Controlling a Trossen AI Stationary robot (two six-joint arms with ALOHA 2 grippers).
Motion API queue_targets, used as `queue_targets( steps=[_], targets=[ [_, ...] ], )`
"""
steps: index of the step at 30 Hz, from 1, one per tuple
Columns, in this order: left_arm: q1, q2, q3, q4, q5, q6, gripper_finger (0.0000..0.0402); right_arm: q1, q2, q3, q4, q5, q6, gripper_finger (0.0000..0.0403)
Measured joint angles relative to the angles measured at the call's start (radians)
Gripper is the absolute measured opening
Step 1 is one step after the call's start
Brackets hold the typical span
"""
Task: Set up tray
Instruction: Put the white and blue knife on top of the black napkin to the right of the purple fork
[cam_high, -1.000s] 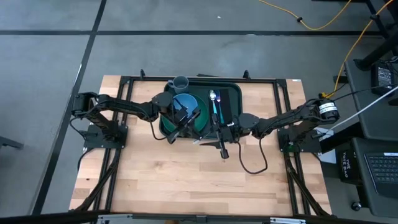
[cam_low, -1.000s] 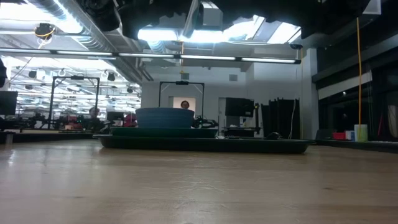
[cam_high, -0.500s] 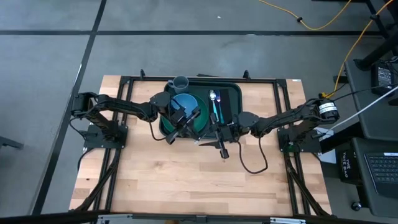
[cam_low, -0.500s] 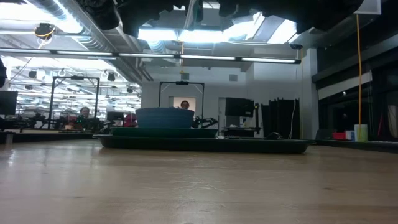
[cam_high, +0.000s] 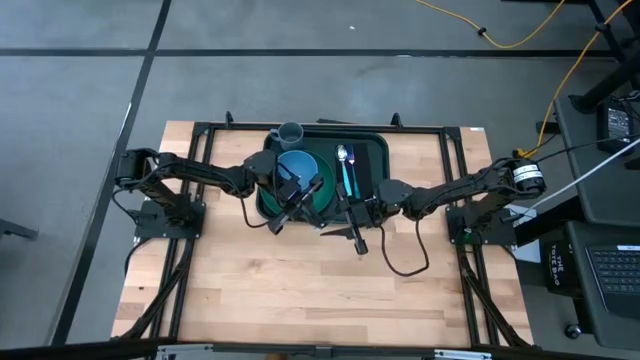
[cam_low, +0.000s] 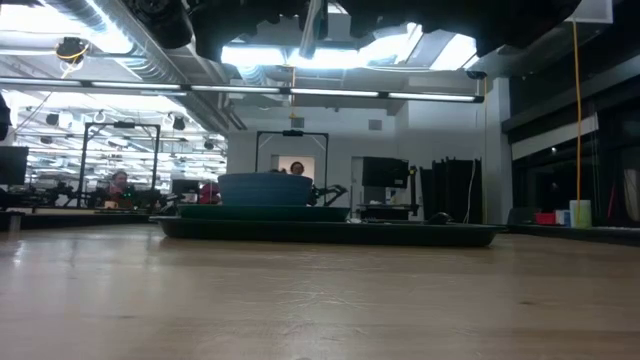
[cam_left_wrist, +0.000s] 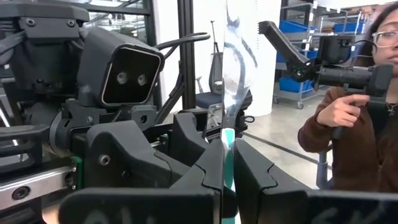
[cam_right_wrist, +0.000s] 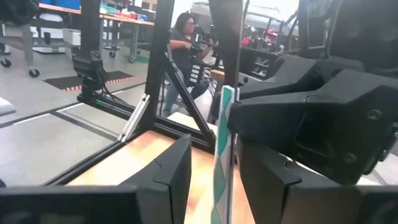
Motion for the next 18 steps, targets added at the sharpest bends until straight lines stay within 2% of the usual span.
queue_targets(
  steps=[11,15,18],
  targets=[
    [0.004,0.0,0.0,0.004,0.009,-0.006,0.0005,-0.002,-0.002,0.0,-0.008,0.008,-0.002,0.0133],
    [0.013,0.0,0.0,0.004,0.009,-0.001,0.0005,-0.005,-0.002,0.0,-0.008,-0.075,-0.005,0.0133],
    [0.017,0.0,0.0,0.003,0.016,-0.001,0.0005,-0.005,-0.002,0.0,-0.008,-0.081,-0.006,0.0129]
  ],
)
